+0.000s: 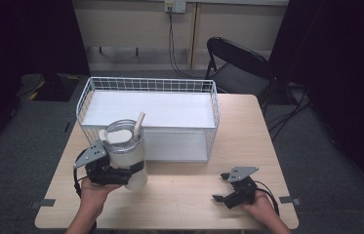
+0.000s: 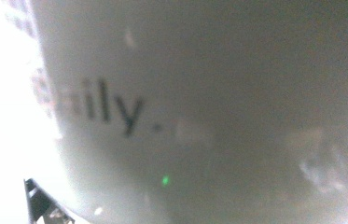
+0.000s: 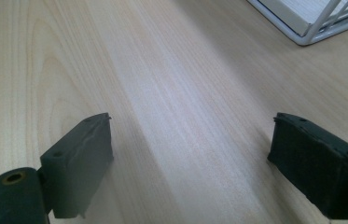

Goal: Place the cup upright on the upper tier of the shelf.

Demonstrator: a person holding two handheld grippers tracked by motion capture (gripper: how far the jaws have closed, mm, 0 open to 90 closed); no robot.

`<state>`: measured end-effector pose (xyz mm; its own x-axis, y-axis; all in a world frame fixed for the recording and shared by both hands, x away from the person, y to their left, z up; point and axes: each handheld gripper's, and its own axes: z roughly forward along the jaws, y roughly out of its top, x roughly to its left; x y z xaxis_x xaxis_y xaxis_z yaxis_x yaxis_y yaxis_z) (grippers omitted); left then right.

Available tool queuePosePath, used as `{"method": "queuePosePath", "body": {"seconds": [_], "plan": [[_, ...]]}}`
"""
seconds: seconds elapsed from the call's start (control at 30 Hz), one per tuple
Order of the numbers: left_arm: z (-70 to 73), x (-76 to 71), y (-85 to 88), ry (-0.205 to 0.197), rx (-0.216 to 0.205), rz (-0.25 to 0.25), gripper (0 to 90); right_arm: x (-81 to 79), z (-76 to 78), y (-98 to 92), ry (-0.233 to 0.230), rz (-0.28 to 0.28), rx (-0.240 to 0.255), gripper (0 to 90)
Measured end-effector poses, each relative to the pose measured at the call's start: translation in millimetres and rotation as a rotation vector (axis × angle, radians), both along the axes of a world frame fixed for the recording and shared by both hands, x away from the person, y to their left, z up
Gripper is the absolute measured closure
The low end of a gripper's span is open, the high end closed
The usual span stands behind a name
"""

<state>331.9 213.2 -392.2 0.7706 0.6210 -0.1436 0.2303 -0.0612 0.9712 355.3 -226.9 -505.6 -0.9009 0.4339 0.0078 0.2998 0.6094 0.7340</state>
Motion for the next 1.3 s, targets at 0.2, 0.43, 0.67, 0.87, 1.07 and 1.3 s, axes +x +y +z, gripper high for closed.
{"method": "queuePosePath", "body": {"seconds": [0.2, 0.43, 0.67, 0.87, 1.07, 1.3], "plan": [[14.7, 5.3, -5.2, -0.015, 0.014, -0.02, 8.5, 0.0, 0.0, 0.0, 0.0, 0.0, 0.0, 12.2], [25.9, 9.5, -13.0, 0.004, 0.001, -0.03, 8.5, 0.0, 0.0, 0.0, 0.0, 0.0, 0.0, 12.2], [37.7, 14.8, -15.8, -0.013, 0.013, -0.032, 8.5, 0.0, 0.0, 0.0, 0.0, 0.0, 0.0, 12.2], [47.2, 18.3, -19.6, 0.015, -0.026, -0.036, 8.6, 0.0, 0.0, 0.0, 0.0, 0.0, 0.0, 12.2], [57.4, 23.4, -20.1, -0.027, 0.001, -0.03, 8.6, 0.0, 0.0, 0.0, 0.0, 0.0, 0.0, 12.2], [67.8, 27.3, -23.1, -0.015, -0.013, -0.031, 8.6, 0.0, 0.0, 0.0, 0.0, 0.0, 0.0, 12.2]]}}
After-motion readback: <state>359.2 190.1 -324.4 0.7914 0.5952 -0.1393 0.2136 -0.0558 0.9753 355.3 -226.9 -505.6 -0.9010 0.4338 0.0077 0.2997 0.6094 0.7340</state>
